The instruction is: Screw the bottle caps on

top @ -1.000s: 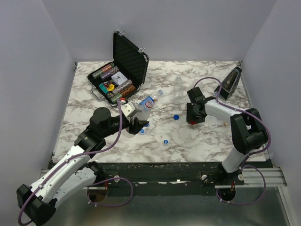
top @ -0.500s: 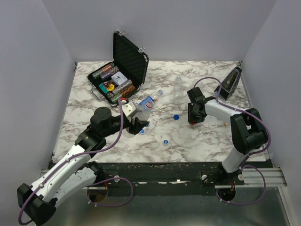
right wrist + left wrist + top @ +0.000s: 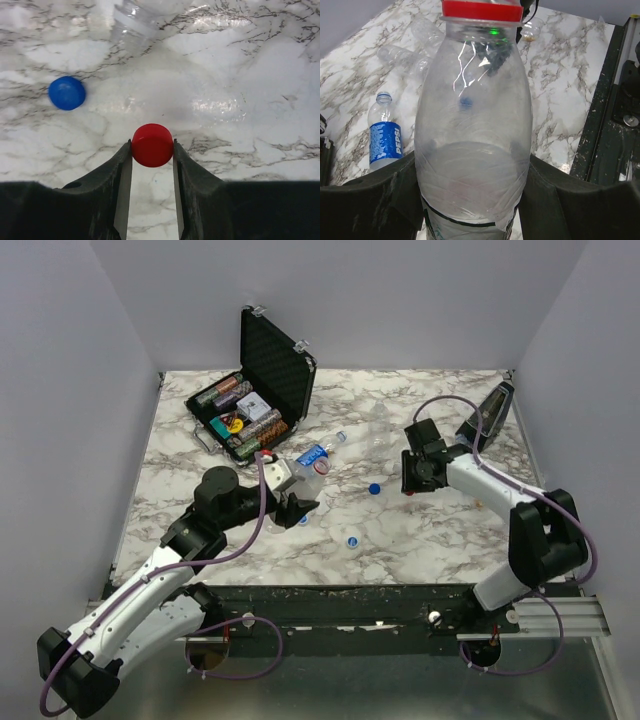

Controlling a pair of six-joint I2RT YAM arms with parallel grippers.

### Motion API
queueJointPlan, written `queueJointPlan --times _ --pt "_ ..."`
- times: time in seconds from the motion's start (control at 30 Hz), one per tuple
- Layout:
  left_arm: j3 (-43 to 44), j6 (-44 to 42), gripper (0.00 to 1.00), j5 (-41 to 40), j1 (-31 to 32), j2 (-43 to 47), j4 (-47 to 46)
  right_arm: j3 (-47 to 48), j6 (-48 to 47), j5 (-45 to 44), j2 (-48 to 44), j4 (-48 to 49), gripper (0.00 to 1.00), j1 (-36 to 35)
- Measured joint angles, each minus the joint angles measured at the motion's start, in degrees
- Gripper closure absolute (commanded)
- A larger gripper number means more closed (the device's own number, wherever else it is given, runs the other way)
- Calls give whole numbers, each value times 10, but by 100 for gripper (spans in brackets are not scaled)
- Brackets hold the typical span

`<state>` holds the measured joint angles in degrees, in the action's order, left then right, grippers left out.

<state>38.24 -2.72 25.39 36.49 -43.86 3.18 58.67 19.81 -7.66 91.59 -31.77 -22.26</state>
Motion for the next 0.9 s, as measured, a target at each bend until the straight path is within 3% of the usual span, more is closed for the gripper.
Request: queueJointPlan --times 0.23,0.5,0.9 --pt "0 -29 31 27 0 -5 31 17 -51 26 -126 -19 62 -68" --pt "0 -80 31 52 0 -3 67 55 -129 122 -251 -40 61 -150" --pt "0 -106 34 111 40 -20 72 89 -236 283 -336 -43 60 -220"
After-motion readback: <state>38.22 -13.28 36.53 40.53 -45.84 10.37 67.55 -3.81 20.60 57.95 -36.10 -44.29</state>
